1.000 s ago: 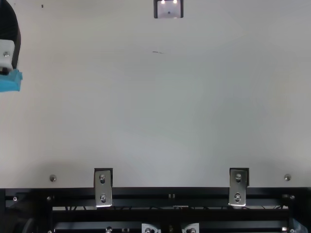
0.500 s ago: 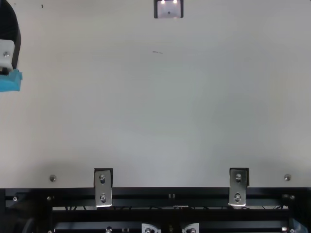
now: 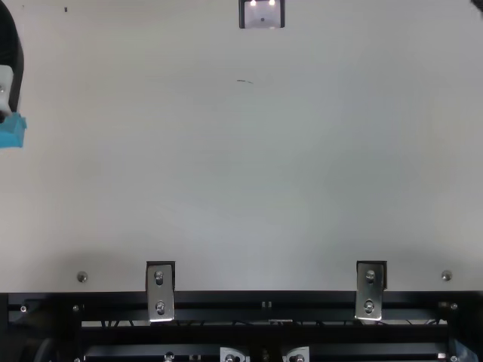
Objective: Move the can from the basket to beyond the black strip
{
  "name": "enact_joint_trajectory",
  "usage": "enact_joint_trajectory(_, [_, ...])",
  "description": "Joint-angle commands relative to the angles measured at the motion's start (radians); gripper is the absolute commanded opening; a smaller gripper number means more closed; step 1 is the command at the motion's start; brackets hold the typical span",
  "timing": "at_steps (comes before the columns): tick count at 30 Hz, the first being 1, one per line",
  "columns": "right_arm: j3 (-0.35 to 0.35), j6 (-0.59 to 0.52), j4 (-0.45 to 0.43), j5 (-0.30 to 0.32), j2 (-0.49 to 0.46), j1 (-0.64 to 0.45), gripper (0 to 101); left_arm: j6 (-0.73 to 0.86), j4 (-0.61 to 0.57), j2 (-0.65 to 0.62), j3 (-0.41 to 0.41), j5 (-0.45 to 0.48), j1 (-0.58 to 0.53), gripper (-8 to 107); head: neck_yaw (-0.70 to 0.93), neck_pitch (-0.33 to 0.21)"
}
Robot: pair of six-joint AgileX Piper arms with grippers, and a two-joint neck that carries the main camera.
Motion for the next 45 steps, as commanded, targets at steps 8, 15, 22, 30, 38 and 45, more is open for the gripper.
enact_joint_trajectory(8, [0.245, -0.024, 0.066, -0.154, -0.221, 0.091, 101, -0.03, 0.008, -0.105, 0.043, -0.009, -0.006, 90, 0.01, -0.001])
enact_joint_trajectory(15, [0.374, -0.014, 0.086, -0.149, -0.378, 0.109, 101, -0.048, 0.011, -0.22, 0.086, 0.015, -0.021, 90, 0.01, -0.001])
enact_joint_trajectory(22, [0.481, 0.001, 0.077, -0.138, -0.522, 0.09, 101, -0.056, 0.01, -0.354, 0.142, 0.06, -0.037, 90, 0.01, -0.001])
enact_joint_trajectory(30, [0.587, 0.055, 0.03, -0.126, -0.677, 0.074, 101, -0.022, -0.036, -0.491, 0.195, 0.122, -0.05, 90, 0.01, -0.001])
enact_joint_trajectory(38, [0.693, 0.145, -0.058, -0.119, -0.819, 0.07, 101, 0.063, -0.132, -0.621, 0.255, 0.194, -0.033, 90, 0.01, -0.001])
enact_joint_trajectory(45, [0.764, 0.237, -0.15, -0.115, -0.933, 0.067, 101, 0.155, -0.231, -0.72, 0.296, 0.259, 0.004, 90, 0.01, -0.001])
